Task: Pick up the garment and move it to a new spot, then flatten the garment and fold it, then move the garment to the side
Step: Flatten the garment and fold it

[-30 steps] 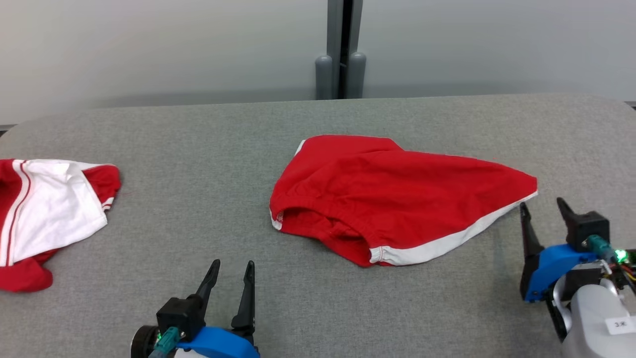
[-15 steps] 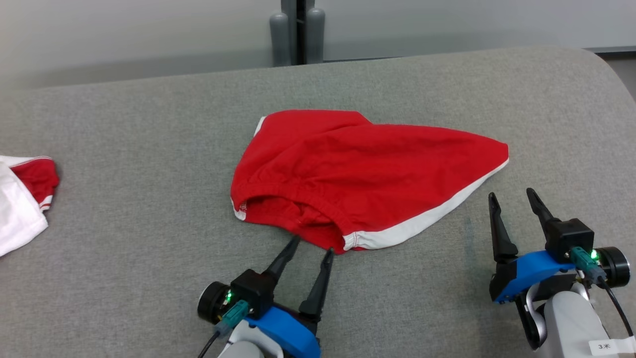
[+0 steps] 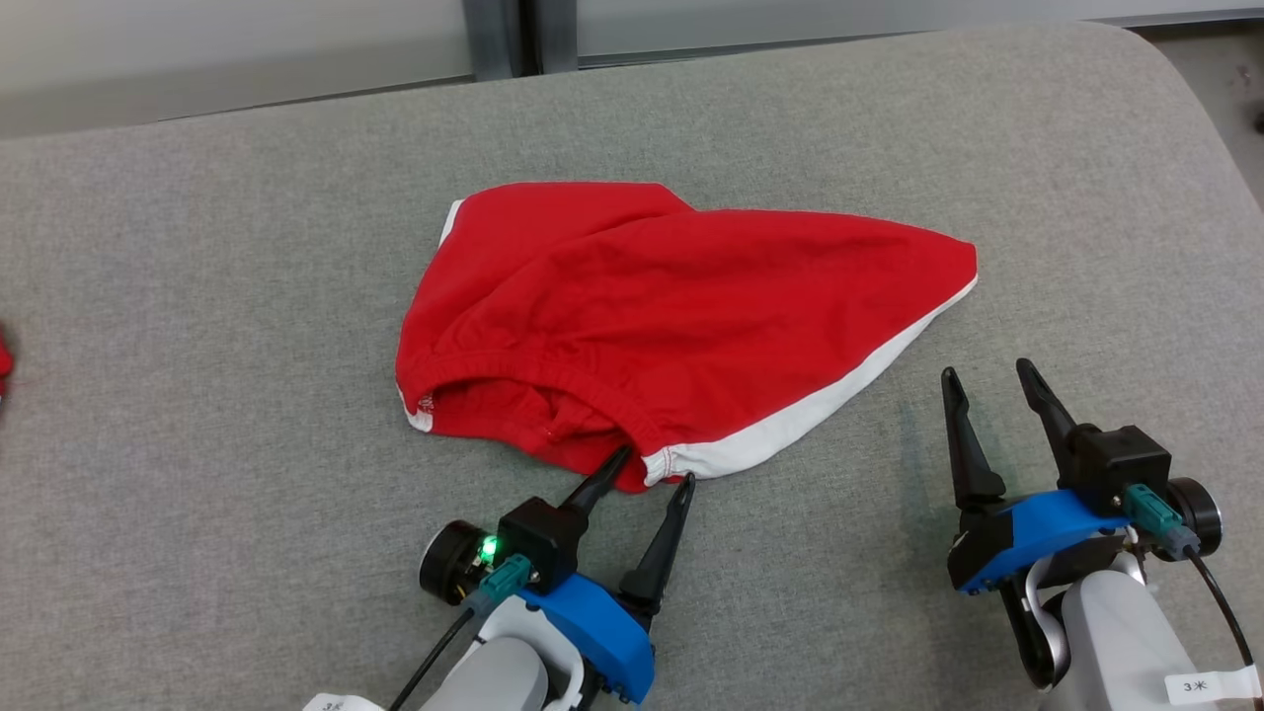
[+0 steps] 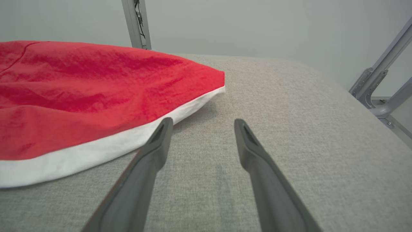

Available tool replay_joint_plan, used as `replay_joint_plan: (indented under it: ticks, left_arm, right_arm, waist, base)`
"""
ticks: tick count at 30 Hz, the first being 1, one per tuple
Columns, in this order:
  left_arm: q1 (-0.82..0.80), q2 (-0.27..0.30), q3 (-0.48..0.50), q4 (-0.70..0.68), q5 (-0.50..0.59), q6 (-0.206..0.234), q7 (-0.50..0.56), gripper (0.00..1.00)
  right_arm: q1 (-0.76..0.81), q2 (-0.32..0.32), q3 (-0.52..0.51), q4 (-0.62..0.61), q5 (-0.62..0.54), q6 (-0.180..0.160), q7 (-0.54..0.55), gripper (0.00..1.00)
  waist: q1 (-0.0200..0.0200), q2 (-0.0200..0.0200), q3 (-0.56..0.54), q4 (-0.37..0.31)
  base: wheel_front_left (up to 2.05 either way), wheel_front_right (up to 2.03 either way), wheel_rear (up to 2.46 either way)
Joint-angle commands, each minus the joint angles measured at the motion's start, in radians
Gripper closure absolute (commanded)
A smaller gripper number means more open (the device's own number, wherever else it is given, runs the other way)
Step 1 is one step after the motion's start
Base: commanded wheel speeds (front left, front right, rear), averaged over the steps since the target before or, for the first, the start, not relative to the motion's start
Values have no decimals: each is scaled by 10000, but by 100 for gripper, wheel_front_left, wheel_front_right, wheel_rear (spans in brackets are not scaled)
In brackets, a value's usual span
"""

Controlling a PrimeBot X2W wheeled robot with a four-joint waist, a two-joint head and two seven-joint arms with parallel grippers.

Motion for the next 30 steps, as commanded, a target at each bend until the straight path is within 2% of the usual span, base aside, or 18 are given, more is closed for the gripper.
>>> replay_joint_plan:
  ticks: [1, 2, 3, 7, 10, 15, 21, 26, 30]
  left_arm:
    - [-156, 35, -38, 67, -75, -78, -27, 31]
    - [-198, 35, -44, 70, -105, -78, -27, 80]
    - [-237, 32, -23, 23, -161, -78, -27, 100]
    - [-186, 45, -48, -156, -322, -79, -27, 100]
    - [9, 62, 73, -515, -365, -79, -25, 100]
    - [671, 48, 699, -1171, -258, -78, -25, 100]
    - [1549, 124, 1725, -1331, -89, -78, -27, 100]
    - [1826, 336, 2494, -1092, 303, -78, -27, 100]
    - [1908, 426, 3355, -592, 684, 0, -27, 100]
  right_arm:
    - [68, 0, 18, -55, 104, -3, -31, 0]
    - [64, 0, 25, -53, 118, -3, -31, 0]
    - [62, 0, 25, -49, 151, -3, -31, 0]
    - [233, 3, -99, 15, 190, -3, -31, 0]
    - [396, 3, -279, 85, 133, -3, -31, 0]
    - [872, 0, -443, 191, 115, -3, -31, 0]
    - [1299, -6, -288, 355, 322, -3, -30, 0]
    - [1381, -7, -9, 467, 499, -3, -31, 0]
    - [1469, -10, 234, 489, 650, -3, -30, 0]
  waist:
    - [-1, 0, 12, -13]
    - [-1, 0, 23, -25]
    - [-1, 0, 30, -28]
    - [-1, 0, -126, 127]
    - [-1, 0, -421, 484]
    - [-1, 0, -1159, 1348]
    - [-1, 0, -1917, 2197]
    - [-1, 0, -2074, 2333]
    - [-1, 0, -2043, 2138]
  base:
    - [0, 0, 0]
    - [0, 0, 0]
    - [0, 0, 0]
    - [0, 0, 0]
    - [0, 0, 0]
    - [0, 0, 0]
    - [0, 0, 0]
    - [0, 0, 0]
    - [0, 0, 0]
